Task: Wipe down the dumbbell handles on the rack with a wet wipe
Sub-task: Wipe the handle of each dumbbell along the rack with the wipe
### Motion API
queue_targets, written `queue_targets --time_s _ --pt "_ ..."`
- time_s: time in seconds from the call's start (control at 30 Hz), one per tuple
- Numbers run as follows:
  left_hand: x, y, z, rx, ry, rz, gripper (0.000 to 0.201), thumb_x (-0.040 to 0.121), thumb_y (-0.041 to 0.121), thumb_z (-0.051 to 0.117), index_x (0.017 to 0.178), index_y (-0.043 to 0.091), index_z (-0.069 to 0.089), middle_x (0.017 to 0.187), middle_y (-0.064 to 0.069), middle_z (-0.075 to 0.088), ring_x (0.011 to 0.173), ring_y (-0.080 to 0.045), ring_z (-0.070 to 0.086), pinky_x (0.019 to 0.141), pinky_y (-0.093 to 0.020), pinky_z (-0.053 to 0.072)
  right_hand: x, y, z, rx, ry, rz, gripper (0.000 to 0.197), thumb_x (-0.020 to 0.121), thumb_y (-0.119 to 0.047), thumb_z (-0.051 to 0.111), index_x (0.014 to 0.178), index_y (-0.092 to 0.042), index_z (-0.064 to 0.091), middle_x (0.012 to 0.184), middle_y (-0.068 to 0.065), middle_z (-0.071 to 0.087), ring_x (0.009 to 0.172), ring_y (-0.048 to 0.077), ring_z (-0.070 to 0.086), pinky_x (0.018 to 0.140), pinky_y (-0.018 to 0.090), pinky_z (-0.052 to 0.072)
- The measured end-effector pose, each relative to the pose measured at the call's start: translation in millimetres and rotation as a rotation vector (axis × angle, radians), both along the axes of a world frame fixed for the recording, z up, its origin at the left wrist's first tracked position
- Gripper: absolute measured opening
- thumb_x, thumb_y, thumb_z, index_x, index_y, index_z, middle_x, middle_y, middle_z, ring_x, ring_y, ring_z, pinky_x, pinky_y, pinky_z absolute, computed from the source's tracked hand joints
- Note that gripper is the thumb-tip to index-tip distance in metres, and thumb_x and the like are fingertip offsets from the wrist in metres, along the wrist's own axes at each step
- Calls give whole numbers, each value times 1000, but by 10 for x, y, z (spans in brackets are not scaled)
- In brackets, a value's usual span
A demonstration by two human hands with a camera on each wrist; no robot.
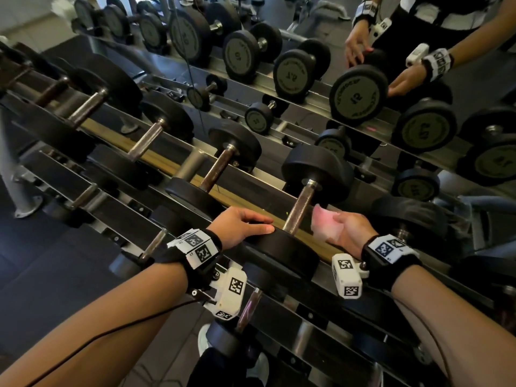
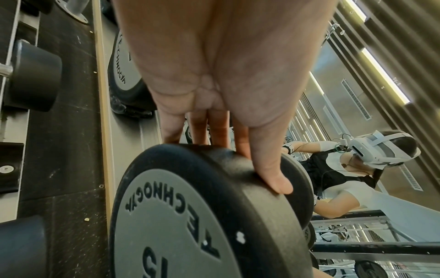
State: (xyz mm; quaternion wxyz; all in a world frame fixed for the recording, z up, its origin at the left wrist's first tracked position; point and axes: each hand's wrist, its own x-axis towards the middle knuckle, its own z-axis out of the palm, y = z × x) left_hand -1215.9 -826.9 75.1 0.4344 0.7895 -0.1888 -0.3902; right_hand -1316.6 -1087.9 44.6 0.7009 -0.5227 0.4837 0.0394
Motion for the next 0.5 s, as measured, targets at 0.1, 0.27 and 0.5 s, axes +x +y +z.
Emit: queue_targets --time_s 0.1,0.27,0.5 --pt "-2 1 14 1 4 -13 18 85 40 73 102 46 70 110 16 71 108 -4 64 104 -31 45 102 131 -55 145 -2 9 35 104 -13 35 132 -1 52 122 24 63 108 34 65 96 47 50" --pt "9 -17 15 19 -5 25 24 83 39 77 107 38 75 111 14 72 109 -4 63 109 -32 43 209 265 -42 358 -211 125 33 104 -3 29 116 -3 60 99 14 75 86 23 75 65 32 60" --pt "8 -12 26 36 6 13 26 84 39 74 110 37 73 118 13 69 117 -7 59 114 -39 38 -43 136 -154 369 -262 212 42 96 7 31 130 2 55 124 24 65 112 33 66 79 35 59"
